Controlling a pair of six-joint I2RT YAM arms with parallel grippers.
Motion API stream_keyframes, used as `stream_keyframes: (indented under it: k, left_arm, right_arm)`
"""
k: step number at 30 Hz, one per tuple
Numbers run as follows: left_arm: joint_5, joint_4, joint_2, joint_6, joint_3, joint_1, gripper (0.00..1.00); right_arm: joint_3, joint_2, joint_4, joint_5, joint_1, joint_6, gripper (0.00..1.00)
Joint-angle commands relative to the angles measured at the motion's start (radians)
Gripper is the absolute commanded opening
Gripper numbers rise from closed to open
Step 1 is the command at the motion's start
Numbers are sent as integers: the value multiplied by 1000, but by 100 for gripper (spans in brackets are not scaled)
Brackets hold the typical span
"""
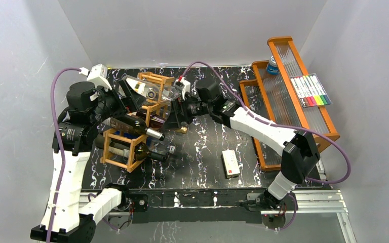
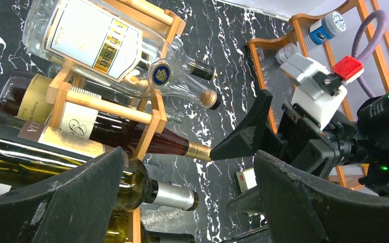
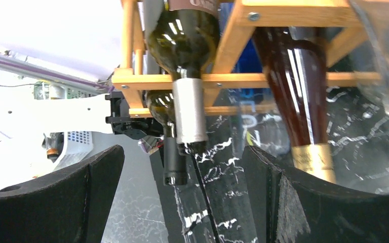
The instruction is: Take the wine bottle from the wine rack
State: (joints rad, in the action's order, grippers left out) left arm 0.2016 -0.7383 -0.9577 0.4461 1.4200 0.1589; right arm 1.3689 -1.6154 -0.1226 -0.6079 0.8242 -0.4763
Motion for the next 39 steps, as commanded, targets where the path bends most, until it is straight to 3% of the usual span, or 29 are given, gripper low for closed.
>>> stream_keyframes:
  k: [1,10,15,24,39]
  left_arm:
    - [3,-6,7,10,33,-5,98]
    - [21,-6,12,23,28,-4,98]
    - [21,-7,19,25,22,-4,98]
    - [16,-10,27,22,22,-5,98]
    - [11,-21,34,20,23,-5,98]
  right_arm:
    - [1,-43,169,-42,50,-47,98]
    - [61,-202,257,-70,118,-96,91]
    - [103,-263,268,-104,127,-116,80]
    - [90,-283,354,-92,138,-160,74]
    - [106,-315,428,-124,140,-218,53]
